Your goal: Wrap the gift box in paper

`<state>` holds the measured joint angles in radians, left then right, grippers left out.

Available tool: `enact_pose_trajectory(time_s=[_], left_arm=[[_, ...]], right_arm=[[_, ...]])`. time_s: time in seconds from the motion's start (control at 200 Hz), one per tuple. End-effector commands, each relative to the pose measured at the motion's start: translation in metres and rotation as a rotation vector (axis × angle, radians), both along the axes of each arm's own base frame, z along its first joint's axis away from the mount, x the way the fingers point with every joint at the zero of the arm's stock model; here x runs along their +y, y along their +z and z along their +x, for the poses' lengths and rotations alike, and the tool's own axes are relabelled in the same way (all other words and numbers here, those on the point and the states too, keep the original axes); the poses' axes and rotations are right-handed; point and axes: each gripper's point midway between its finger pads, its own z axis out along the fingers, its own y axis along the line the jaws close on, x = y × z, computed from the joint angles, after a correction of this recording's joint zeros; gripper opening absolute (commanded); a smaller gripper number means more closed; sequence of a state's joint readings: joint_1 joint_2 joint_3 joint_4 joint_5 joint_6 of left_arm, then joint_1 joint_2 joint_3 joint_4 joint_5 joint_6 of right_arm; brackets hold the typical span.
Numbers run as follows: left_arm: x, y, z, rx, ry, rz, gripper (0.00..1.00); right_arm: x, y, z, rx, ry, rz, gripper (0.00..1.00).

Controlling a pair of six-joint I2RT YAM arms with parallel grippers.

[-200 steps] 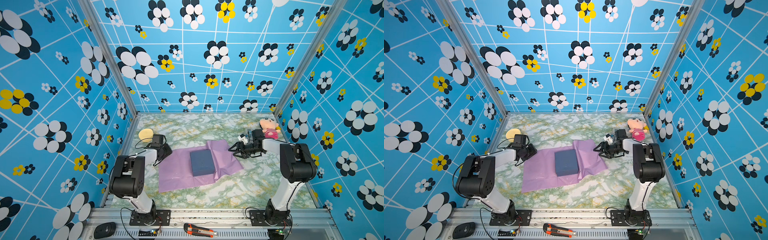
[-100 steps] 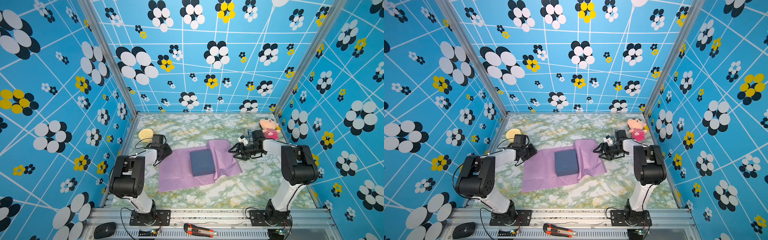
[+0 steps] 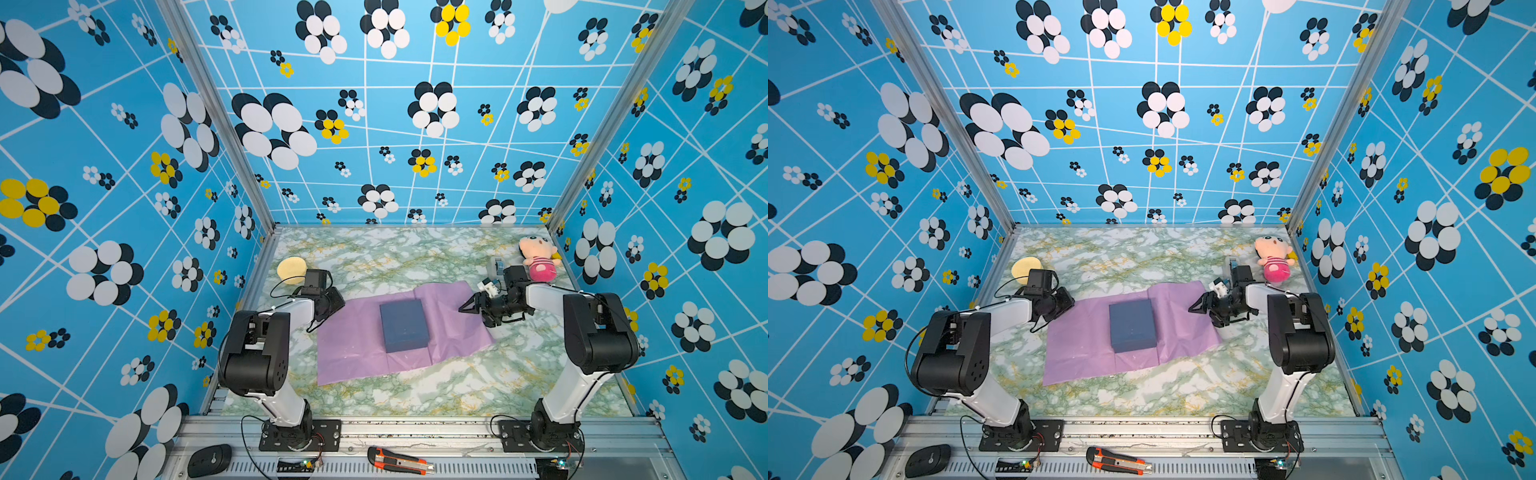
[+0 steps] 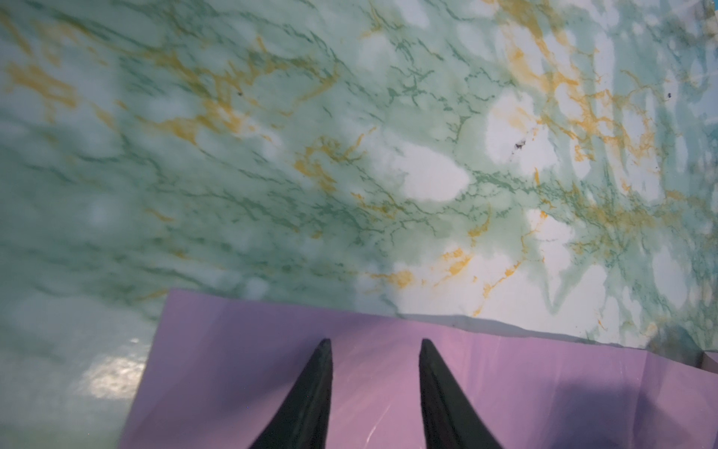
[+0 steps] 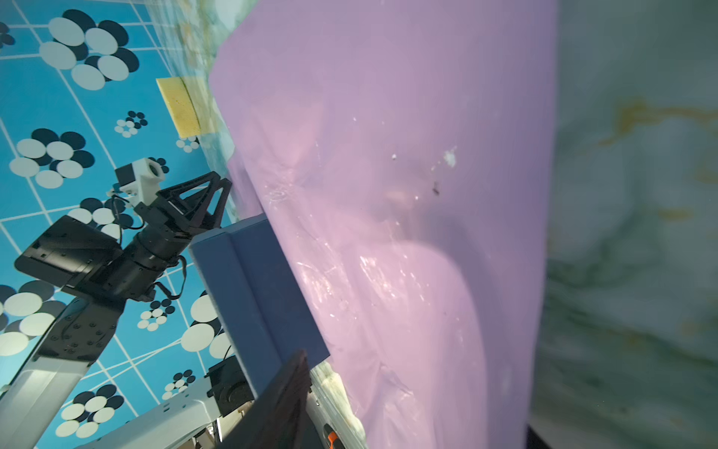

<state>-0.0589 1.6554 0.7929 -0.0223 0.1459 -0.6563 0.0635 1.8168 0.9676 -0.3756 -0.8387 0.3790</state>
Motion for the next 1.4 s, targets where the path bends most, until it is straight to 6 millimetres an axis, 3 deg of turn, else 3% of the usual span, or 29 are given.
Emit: enact_pose_trajectory(time_s=[0.0, 0.105, 0.255, 0.635, 0.78, 0.835, 0.91, 1.1, 1.22, 1.394], left_arm=[[0.000, -0.007, -0.006, 0.025, -0.021, 0.009, 0.39], [0.001, -0.003, -0.006, 0.020, -0.024, 0.023, 0.39], [0.003, 0.001, -0.007, 0.016, -0.029, 0.039, 0.39], [0.005, 0.010, -0.008, 0.006, -0.045, 0.085, 0.39], [0.004, 0.022, -0.008, -0.013, -0.060, 0.108, 0.39], [0.001, 0.028, -0.007, -0.024, -0.068, 0.103, 0.40], [-0.003, 0.038, -0.005, -0.041, -0.079, 0.107, 0.40], [-0.017, 0.061, 0.001, -0.093, -0.113, 0.083, 0.40], [-0.038, 0.073, 0.004, -0.137, -0.168, 0.030, 0.40], [-0.080, 0.081, -0.001, -0.177, -0.262, -0.106, 0.40]], right_arm=[[0.009, 0.011, 0.004, -0.026, 0.019, 0.047, 0.55], [0.001, 0.022, 0.001, -0.038, 0.030, -0.005, 0.48], [-0.020, 0.021, -0.003, -0.024, 0.018, -0.082, 0.38], [-0.028, 0.025, 0.007, -0.021, 0.044, -0.146, 0.19], [-0.040, 0.027, 0.012, -0.021, 0.003, -0.193, 0.08], [-0.045, 0.031, 0.016, -0.032, -0.031, -0.200, 0.00], [-0.055, 0.037, 0.019, -0.053, -0.063, -0.233, 0.00], [-0.068, 0.058, 0.026, -0.124, -0.123, -0.300, 0.00], [-0.074, 0.081, 0.026, -0.185, -0.146, -0.332, 0.00], [-0.045, 0.117, 0.022, -0.277, -0.117, -0.281, 0.00]])
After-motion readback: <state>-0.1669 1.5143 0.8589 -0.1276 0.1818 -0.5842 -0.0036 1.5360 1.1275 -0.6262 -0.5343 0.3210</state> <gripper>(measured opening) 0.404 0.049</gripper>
